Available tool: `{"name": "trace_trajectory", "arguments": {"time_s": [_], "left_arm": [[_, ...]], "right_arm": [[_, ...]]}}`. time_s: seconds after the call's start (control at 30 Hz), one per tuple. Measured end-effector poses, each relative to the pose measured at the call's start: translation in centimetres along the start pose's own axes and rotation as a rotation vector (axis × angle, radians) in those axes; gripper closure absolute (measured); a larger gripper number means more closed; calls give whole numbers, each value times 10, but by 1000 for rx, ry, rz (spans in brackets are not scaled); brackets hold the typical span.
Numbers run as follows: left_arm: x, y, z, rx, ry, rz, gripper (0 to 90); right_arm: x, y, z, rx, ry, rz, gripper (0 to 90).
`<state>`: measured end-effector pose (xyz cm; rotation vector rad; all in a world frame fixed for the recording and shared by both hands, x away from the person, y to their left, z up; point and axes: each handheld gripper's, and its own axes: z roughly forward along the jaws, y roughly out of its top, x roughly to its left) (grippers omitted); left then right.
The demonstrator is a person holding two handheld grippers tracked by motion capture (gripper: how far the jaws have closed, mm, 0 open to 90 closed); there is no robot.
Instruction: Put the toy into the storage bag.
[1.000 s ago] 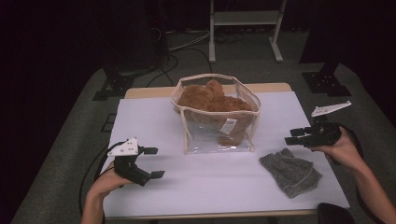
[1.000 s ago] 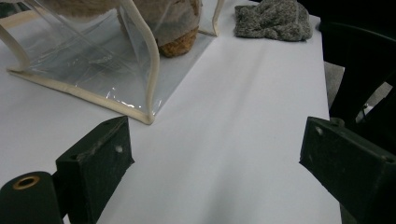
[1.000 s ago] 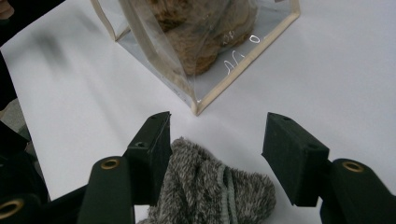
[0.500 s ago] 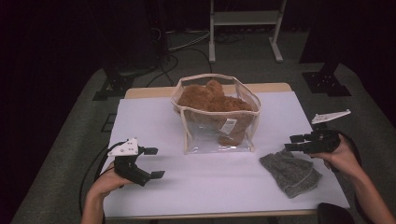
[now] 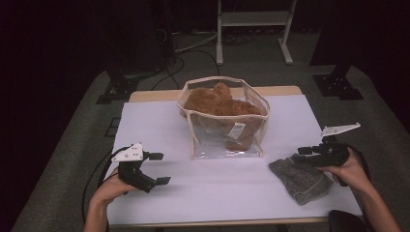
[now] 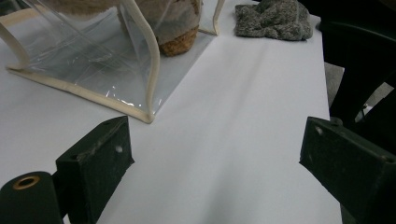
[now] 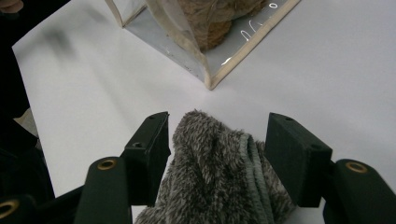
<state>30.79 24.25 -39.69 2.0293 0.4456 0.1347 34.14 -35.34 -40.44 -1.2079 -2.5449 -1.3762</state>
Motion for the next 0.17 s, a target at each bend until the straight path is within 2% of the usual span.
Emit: {"name": "trace_trajectory", "arguments": {"time_s": [0.17], "left_arm": [[0, 0, 0, 1, 0, -2, 82]], "right_arm": [[1, -6, 5, 0, 4, 3, 383]]}}
